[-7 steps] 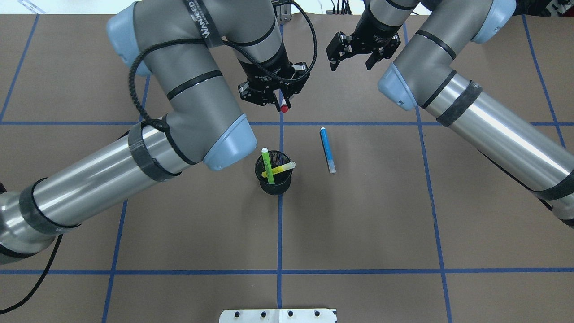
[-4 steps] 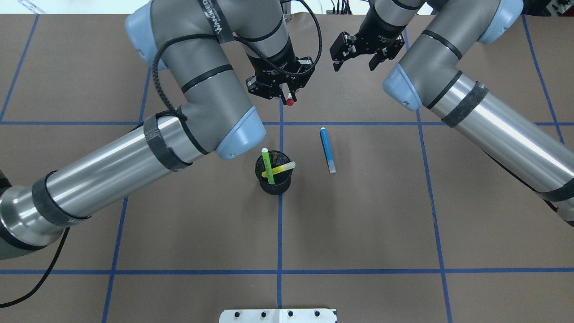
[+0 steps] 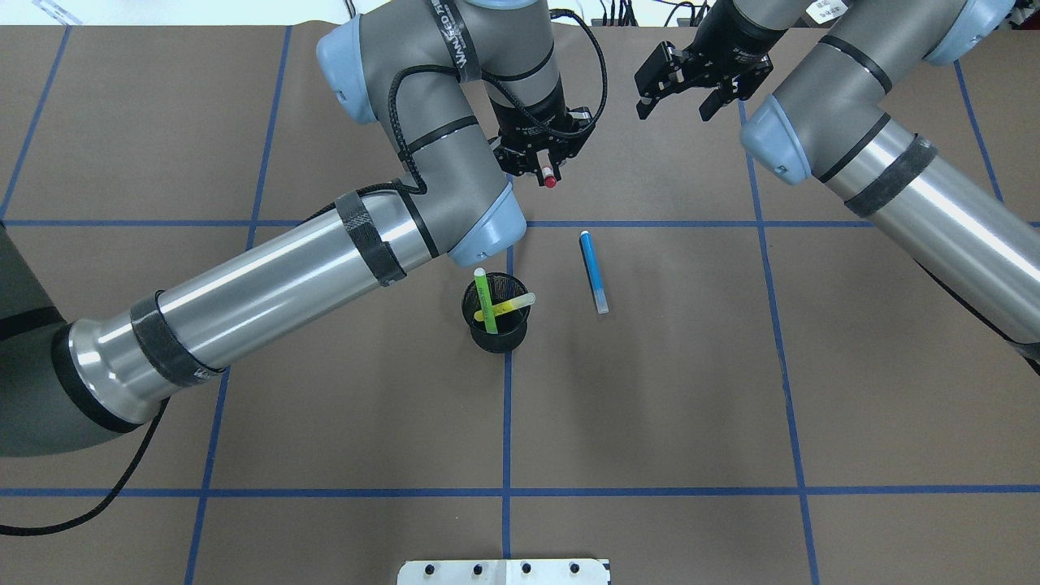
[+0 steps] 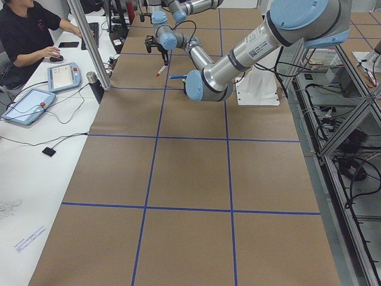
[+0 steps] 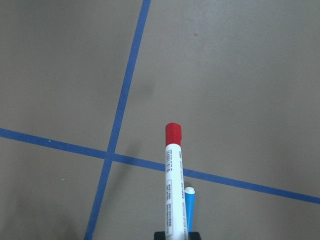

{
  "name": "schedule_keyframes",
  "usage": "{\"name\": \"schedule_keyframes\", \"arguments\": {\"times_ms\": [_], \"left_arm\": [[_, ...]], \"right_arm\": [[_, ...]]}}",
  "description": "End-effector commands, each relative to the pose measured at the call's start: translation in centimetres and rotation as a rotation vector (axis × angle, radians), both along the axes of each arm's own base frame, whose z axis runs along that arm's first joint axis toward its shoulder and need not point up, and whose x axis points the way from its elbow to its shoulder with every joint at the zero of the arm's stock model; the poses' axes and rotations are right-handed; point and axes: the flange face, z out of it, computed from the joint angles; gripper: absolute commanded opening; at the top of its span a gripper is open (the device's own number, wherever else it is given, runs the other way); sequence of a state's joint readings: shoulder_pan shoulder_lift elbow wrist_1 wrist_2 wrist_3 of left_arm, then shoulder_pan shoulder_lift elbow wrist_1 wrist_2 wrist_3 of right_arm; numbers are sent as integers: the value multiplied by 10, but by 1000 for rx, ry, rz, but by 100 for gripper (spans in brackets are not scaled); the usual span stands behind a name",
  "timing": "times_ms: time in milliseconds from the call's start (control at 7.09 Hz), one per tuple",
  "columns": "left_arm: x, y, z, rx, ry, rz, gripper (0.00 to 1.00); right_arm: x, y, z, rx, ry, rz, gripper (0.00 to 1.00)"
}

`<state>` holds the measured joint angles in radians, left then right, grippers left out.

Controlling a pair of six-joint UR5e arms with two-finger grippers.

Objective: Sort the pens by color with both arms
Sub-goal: 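Place the red-capped marker beside the blue marker and release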

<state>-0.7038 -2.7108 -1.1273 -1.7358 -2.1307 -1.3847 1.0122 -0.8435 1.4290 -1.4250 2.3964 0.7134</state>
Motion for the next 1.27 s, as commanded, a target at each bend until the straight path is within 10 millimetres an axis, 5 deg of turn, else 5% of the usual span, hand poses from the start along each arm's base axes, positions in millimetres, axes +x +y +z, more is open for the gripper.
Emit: {"name": "schedule_keyframes", "arguments": {"times_ms": [0, 282, 705, 846, 1128], "left_arm": [[7, 2, 11, -2, -14, 14, 10], [13, 9, 8, 14, 3, 23, 38], [9, 11, 0, 40, 15, 35, 64], [6, 11, -4, 43, 21, 35, 64], [-57, -15, -17, 58, 52, 58, 64]], "right_arm": [[-1, 0, 0, -1, 1, -1, 99], [-3, -1, -2, 1, 0, -3, 99], [-3, -2, -6, 2, -2, 0, 99], [-4, -2, -6, 0, -1, 1, 99], [-31, -13, -37, -26, 3, 16, 99]]}}
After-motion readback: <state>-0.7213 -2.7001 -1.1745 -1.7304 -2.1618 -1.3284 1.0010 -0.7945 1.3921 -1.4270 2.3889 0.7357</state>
